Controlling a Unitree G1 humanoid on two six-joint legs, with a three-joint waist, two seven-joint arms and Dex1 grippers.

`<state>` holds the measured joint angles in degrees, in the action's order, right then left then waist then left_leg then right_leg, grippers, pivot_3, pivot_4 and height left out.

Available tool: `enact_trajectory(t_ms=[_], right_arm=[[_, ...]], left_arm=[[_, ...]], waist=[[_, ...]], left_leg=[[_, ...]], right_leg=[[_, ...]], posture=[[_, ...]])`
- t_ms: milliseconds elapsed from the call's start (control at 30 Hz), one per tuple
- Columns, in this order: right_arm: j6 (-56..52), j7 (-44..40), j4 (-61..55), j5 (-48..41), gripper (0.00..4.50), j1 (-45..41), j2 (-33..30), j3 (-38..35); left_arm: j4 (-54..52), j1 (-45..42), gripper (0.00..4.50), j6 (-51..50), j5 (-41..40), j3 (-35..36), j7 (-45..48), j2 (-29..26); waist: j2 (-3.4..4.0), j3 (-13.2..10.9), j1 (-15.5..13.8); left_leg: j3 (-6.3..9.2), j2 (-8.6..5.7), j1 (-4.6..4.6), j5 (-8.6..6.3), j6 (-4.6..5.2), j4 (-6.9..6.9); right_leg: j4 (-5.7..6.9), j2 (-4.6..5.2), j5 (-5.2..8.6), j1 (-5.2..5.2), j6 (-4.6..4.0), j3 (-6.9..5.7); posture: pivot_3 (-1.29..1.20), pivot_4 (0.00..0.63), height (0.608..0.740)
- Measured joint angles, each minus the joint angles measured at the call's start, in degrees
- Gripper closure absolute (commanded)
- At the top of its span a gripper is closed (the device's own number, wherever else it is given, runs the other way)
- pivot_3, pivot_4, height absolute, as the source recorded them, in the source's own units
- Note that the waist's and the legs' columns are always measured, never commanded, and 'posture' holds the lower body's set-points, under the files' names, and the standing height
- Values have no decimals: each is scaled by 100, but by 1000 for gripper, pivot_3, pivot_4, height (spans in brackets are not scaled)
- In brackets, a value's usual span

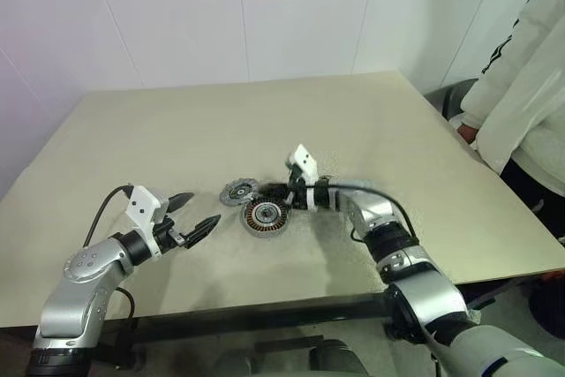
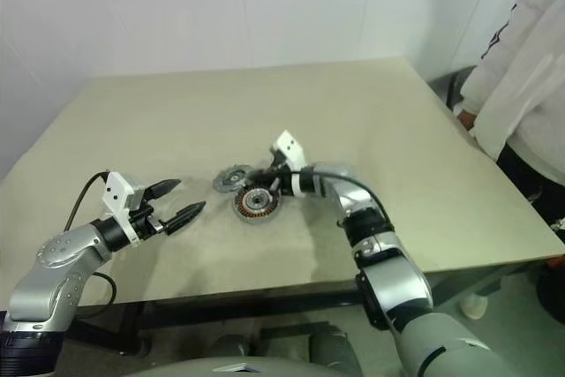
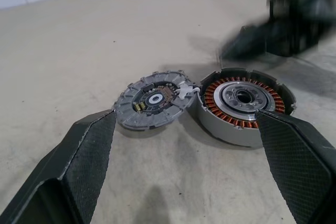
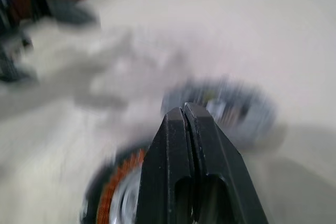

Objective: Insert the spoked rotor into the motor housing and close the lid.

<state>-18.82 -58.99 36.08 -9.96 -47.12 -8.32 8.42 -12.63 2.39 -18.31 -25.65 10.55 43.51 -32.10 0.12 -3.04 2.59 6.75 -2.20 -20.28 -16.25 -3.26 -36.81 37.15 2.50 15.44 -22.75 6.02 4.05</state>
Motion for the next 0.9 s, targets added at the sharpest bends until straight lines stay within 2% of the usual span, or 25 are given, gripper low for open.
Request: enact_trajectory(t_ms=[333,500,567,667,900], right_arm=[[-223,-232,-269,24,4447,327,-39,261],[198,-47,178,553,4447,513,-66,788],[376,43,326,737,4447,368,-52,931],[335,168,472,710,4447,326,35,821],[-233,52,-138,106,4447,277,-165,213]], left_arm=[[0,-1,0,-1,-1,1,0,-3],[0,6,0,-2,-1,1,-12,-2],[0,3,0,-4,-2,1,-18,-2],[-2,4,0,-13,-5,5,-19,-3],[-115,8,0,-34,-5,4,-35,-3]], waist=[[-1,0,2],[3,1,5],[1,4,19],[2,2,17],[6,-4,1]], left_leg=[[-9,-1,-3,0,0,1],[-13,-3,3,0,0,0],[-12,-1,42,0,0,0],[-10,2,93,0,0,-2],[-2,0,61,0,0,-10]], right_leg=[[-1,1,0,-1,0,-2],[-1,1,0,5,0,-1],[-1,-3,2,41,-2,-1],[-1,-6,28,95,-5,-1],[-1,-2,9,66,-17,2]], posture=[[0,0,740],[0,0,740],[0,0,740],[0,0,740],[0,0,740]])
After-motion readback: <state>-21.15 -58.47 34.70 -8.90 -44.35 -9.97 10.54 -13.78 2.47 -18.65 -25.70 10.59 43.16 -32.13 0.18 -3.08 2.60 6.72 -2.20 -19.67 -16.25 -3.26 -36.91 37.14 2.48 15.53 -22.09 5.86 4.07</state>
